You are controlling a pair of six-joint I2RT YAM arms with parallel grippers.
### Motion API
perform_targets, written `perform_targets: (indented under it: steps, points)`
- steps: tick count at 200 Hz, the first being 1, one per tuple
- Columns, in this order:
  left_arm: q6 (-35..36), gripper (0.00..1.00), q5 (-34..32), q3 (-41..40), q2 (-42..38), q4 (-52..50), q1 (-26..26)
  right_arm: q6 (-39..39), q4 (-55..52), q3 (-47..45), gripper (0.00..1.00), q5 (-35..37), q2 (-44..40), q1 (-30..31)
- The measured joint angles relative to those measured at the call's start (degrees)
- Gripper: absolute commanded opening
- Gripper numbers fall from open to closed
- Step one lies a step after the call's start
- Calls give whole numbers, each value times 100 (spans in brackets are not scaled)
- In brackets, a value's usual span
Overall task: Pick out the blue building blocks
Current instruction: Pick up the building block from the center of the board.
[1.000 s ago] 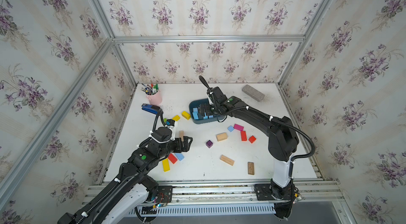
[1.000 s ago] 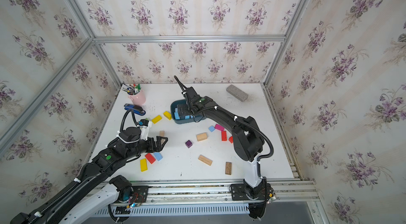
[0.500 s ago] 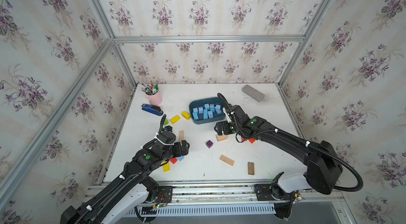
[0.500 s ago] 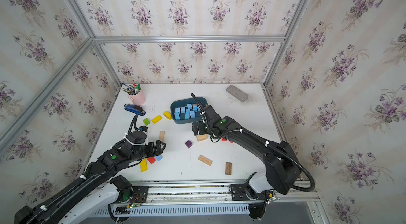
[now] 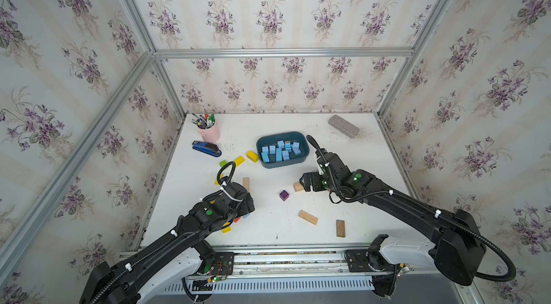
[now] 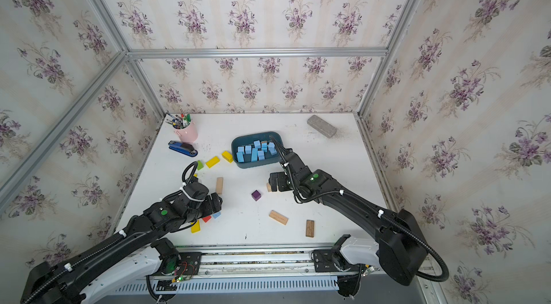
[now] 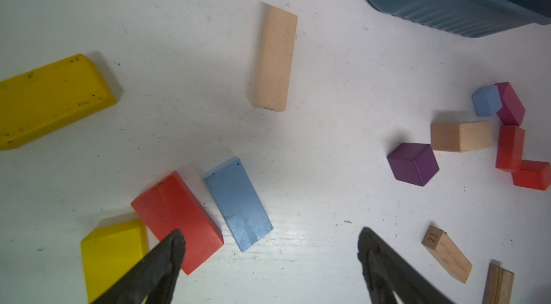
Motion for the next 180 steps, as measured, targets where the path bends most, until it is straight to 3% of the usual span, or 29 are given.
perform_targets:
  steps: [88,180]
  points:
    - [-181,83,-96,654,1526,4,33,94,4,153,100,168,-168,-2]
    - [-188,74,-94,693,2087,76,308,37,2,553,100,199,321,-2]
